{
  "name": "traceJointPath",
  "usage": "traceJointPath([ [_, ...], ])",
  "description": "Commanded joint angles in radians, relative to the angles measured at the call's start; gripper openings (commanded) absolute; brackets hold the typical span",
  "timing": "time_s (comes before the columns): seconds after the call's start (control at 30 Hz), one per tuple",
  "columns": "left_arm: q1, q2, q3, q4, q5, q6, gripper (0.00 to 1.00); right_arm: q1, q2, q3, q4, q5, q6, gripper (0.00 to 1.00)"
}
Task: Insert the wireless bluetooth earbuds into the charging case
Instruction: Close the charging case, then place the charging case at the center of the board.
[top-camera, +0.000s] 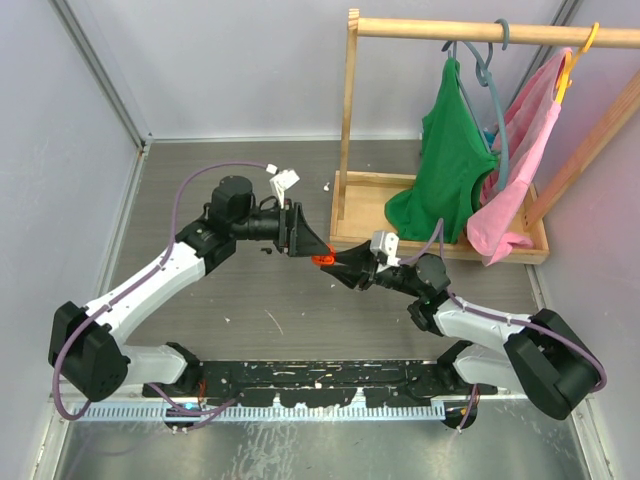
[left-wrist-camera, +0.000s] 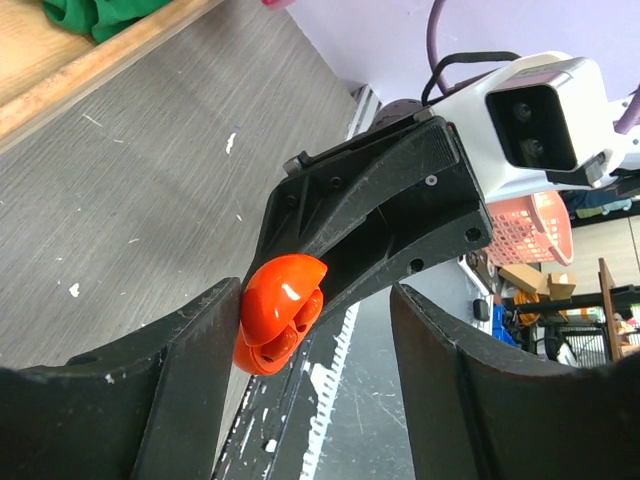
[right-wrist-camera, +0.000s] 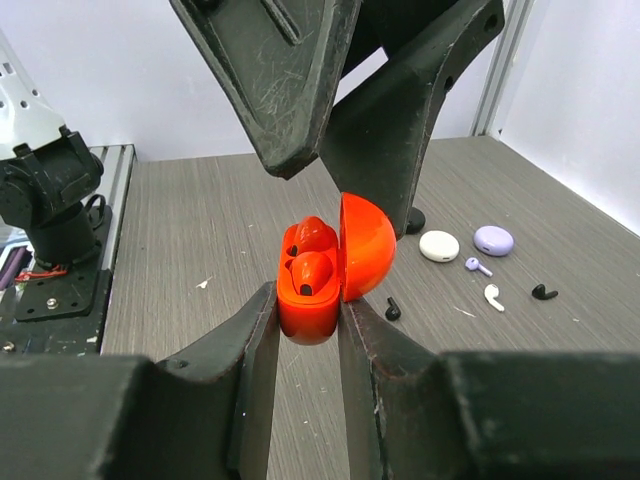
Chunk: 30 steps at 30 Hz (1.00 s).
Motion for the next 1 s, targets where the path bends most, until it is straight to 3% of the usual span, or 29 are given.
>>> traceJointPath([
  [0.0, 0.000, -0.011, 0.008, 0.091, 0.103, -0.032, 0.61, 0.005, 0.010, 0.027, 0.055, 0.010, 0.017, 0.04],
  [0.27, 0.003, -0.020, 0.011, 0.105, 0.151, -0.026, 0.57, 0.005, 0.014, 0.010, 0.031, 0.017, 0.040, 0.04],
  [0.4, 0.019, -0.051, 0.011, 0.046, 0.096, 0.020, 0.57, 0.005, -0.004, 0.009, -0.045, 0.058, 0.083, 0.03],
  [0.8, 0.066, -0.163, -0.046, -0.315, -0.597, 0.179, 0.67, 0.004, -0.186, 0.000, -0.674, 0.396, 0.264, 0.03],
  [0.97, 0.105, -0.195, -0.119, -0.323, -0.699, 0.135, 0.70, 0.000, -0.208, -0.004, -0.856, 0.504, 0.365, 0.04],
])
